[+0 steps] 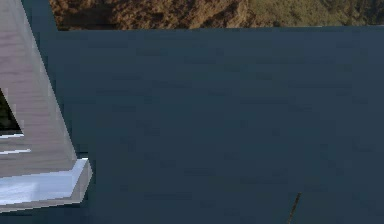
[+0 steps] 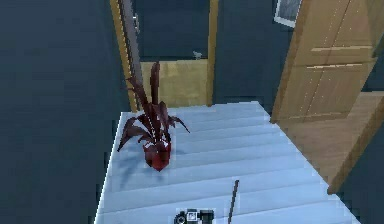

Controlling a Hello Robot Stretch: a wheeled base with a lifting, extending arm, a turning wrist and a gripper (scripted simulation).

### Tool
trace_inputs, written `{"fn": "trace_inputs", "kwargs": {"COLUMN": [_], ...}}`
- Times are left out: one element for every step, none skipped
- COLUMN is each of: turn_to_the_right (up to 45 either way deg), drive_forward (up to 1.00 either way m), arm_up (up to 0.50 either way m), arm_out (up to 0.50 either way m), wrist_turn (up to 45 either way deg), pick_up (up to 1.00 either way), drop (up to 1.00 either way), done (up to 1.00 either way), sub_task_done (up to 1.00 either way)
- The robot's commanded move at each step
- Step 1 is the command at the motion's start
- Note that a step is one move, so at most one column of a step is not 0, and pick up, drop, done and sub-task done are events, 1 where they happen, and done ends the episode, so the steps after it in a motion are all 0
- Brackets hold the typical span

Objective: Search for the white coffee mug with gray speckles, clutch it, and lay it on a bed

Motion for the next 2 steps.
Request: {"fn": "trace_inputs", "kwargs": {"turn_to_the_right": [0.0,0.0], "drive_forward": [0.0,0.0], "arm_up": [-0.04,-0.32], "arm_out": [0.0,0.0], "wrist_turn": [0.0,0.0], "pick_up": [0.0,0.0], "drop": [0.0,0.0], "done": [0.0,0.0], "sub_task_done": [0.0,0.0]}}
